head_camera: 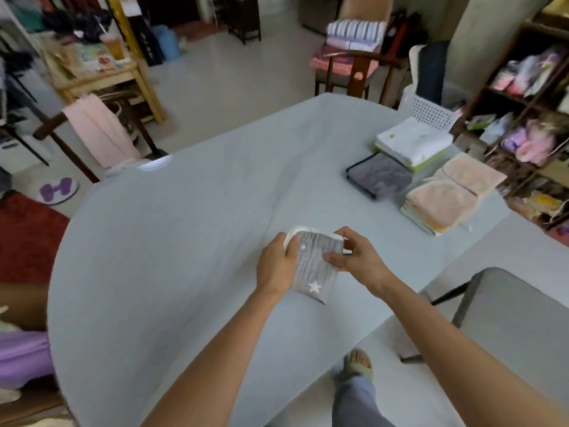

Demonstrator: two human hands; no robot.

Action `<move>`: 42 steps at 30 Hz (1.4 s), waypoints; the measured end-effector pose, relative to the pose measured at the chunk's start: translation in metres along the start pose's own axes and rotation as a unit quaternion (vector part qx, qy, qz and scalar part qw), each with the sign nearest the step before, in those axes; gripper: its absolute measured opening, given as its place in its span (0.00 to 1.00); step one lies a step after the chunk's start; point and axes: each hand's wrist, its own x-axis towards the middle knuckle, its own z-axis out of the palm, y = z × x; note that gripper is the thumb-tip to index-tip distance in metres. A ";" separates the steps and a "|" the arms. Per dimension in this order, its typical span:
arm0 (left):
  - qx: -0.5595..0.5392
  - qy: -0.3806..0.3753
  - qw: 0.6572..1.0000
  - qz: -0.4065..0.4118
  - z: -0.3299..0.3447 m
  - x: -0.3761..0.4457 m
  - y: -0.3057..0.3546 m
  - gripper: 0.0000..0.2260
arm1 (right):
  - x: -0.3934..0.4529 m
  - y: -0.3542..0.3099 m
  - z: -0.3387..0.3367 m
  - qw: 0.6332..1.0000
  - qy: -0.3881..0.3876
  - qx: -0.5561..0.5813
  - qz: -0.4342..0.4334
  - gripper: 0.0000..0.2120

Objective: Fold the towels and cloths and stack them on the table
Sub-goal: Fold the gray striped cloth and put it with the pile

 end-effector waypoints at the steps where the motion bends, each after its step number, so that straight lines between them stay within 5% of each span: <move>1: 0.027 -0.006 0.999 0.040 0.001 0.004 0.012 0.14 | -0.001 -0.004 -0.013 1.000 0.009 0.013 0.001 0.09; 6: 0.160 -0.039 0.974 0.154 0.020 0.034 0.068 0.14 | 0.004 -0.018 -0.081 0.998 -0.010 0.056 0.006 0.07; 11: 0.292 -0.040 0.933 0.208 0.092 0.070 0.144 0.17 | 0.039 -0.025 -0.181 0.985 0.136 0.102 0.004 0.16; 15: 0.200 -0.050 0.969 0.137 0.165 0.092 0.204 0.17 | 0.070 -0.005 -0.241 0.946 0.219 0.234 0.047 0.10; 19: 0.127 -0.068 0.983 0.118 0.212 0.103 0.234 0.14 | 0.086 0.023 -0.271 0.917 0.153 0.339 0.142 0.15; 23: 0.129 -0.085 0.982 0.109 0.253 0.128 0.264 0.14 | 0.110 0.026 -0.308 0.927 0.354 0.055 0.115 0.14; 25: 0.175 -0.098 0.974 0.103 0.270 0.138 0.270 0.14 | 0.115 0.024 -0.319 0.917 0.393 -0.037 0.058 0.13; 29: 0.187 -0.102 0.973 0.084 0.295 0.149 0.281 0.13 | 0.125 0.031 -0.348 0.926 0.367 -0.087 0.026 0.11; 31: 0.130 -0.082 0.987 0.052 0.303 0.151 0.285 0.14 | 0.135 0.027 -0.367 0.943 0.320 -0.043 0.080 0.10; 34: 0.021 -0.028 0.999 0.003 0.310 0.148 0.290 0.14 | 0.143 0.026 -0.388 0.964 0.125 0.128 0.196 0.13; 36: -0.007 -0.007 1.000 -0.014 0.314 0.149 0.293 0.14 | 0.145 0.030 -0.396 0.967 0.039 0.147 0.206 0.10; 39: -0.077 0.016 0.997 -0.023 0.314 0.153 0.294 0.13 | 0.150 0.028 -0.406 0.971 0.080 0.167 0.154 0.03; 42: -0.161 0.001 0.984 -0.076 0.318 0.156 0.287 0.12 | 0.158 0.020 -0.421 0.985 0.113 0.085 0.099 0.07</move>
